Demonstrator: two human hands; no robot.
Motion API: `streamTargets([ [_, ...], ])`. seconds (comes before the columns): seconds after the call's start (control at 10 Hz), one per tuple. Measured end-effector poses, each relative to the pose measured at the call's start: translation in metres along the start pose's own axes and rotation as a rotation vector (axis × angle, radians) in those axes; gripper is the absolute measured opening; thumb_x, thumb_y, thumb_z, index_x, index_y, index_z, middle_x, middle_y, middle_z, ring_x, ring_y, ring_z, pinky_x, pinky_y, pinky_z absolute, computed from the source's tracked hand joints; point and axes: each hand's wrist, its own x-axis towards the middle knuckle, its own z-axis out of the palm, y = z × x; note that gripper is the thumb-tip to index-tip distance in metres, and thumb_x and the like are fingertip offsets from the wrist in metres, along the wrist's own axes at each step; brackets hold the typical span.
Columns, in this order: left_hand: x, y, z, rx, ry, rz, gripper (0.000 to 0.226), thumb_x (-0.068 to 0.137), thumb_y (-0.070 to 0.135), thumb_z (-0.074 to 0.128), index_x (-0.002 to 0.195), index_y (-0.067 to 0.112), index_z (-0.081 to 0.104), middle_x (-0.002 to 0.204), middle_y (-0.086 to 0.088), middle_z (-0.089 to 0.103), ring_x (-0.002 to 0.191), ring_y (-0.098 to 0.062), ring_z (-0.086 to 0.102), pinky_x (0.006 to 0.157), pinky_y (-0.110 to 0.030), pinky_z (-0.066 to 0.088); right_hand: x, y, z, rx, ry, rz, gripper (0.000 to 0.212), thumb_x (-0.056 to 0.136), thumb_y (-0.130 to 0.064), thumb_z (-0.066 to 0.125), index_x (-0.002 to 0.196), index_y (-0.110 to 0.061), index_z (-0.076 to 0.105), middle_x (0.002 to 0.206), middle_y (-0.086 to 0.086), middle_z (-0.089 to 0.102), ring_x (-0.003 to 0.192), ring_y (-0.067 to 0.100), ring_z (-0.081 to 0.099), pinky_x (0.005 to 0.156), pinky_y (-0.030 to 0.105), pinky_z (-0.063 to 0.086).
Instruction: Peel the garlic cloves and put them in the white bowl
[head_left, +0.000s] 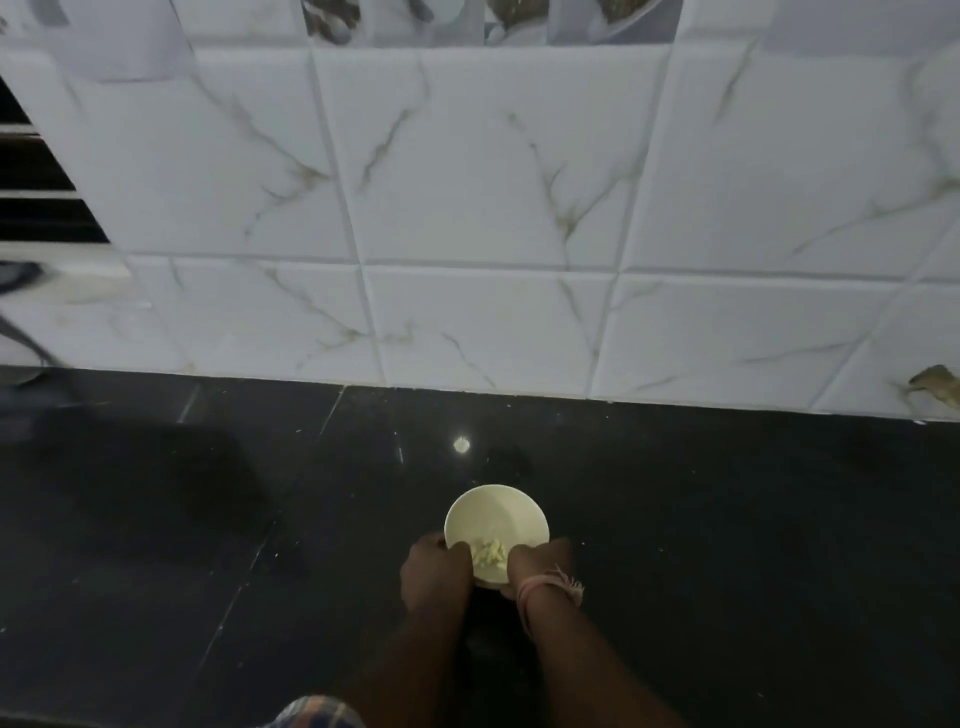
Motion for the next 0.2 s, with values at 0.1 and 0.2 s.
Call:
streamTargets([
  [0.1,-0.002,-0.003,-0.002,0.083,-0.038,0.041,0.035,0.087,0.028,0.058,0.116,0.014,0.071,0.107,-0.009,0.071,0.095,-0.029,0.064,0.076,-0.031,0.048,-0.033,-0.014,-0.012,-0.105,-0.002,-0.008,0.055,0.08,-0.018,0.06,0.133,-0.006,0.05,0.128,0.016,0.064,0.111,0.038,0.066,0.089,0.038,0.056],
  [0.2,-0.001,0.012,-0.013,0.158,0.028,0.016,0.043,0.092,0.031,0.054,0.126,0.005,0.061,0.127,-0.018,0.062,0.116,-0.037,0.061,0.088,-0.036,0.048,-0.048,-0.037,-0.02,-0.163,0.116,-0.052,0.05,0.087,-0.016,0.059,0.135,-0.004,0.054,0.134,0.016,0.061,0.121,0.035,0.061,0.094,0.036,0.052],
])
